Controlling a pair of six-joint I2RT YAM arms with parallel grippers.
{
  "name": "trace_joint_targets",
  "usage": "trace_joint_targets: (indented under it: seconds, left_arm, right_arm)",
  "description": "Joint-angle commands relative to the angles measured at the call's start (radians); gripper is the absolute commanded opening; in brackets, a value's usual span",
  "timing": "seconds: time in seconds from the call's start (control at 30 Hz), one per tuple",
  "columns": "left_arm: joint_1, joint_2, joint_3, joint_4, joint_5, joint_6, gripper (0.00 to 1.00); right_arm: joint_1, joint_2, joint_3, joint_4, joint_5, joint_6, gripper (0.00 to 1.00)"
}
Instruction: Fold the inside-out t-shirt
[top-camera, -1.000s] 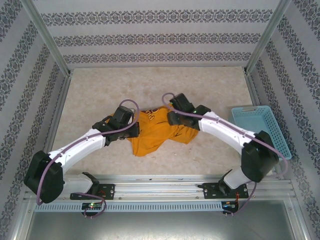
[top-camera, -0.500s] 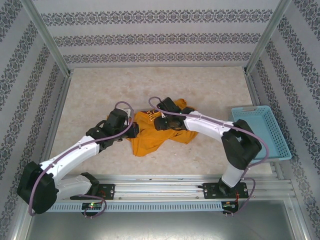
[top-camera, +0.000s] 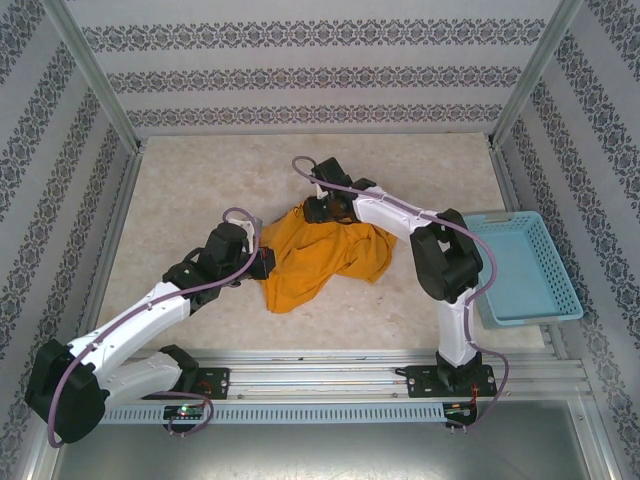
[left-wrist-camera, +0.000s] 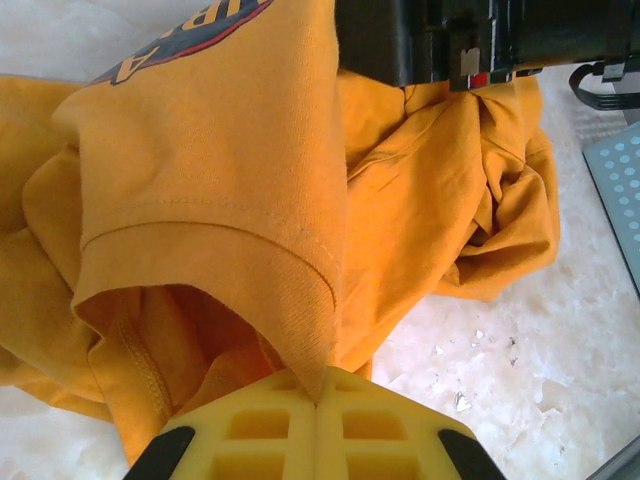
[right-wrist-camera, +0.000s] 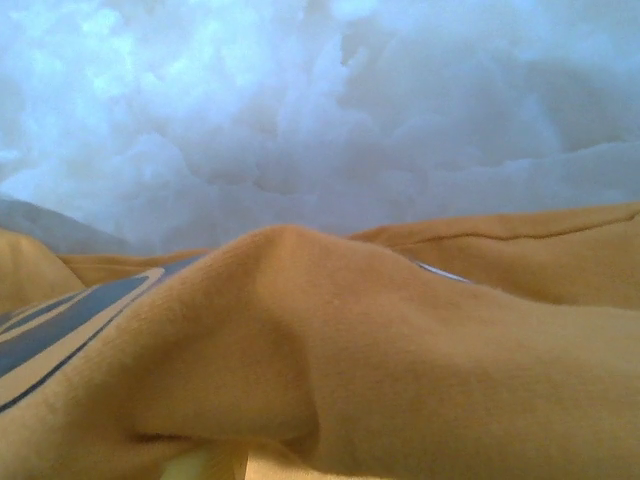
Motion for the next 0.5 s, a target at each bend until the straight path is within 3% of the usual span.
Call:
trace_joint_targets:
  seconds: [0.0,0.23,0.47]
  left_arm:
    - [-0.002,0.022,-0.001,0.005,-0.002,0.011,0.0]
    - [-0.001,0.116,0.048,-0.075,-0.07,0.014,0.05]
    - [0.0,0.113,0.051,-0.046,-0.056,0.005,0.05]
  right_arm:
    - [-0.008,-0.047,0.002,-0.032,0.05,-0.055,0.42]
    - [0.05,-0.211,-0.208,0.033,0.04,-0.066,0.44]
    - [0.054,-0.161,-0.269,0.062,0.107,-0.03,0.42]
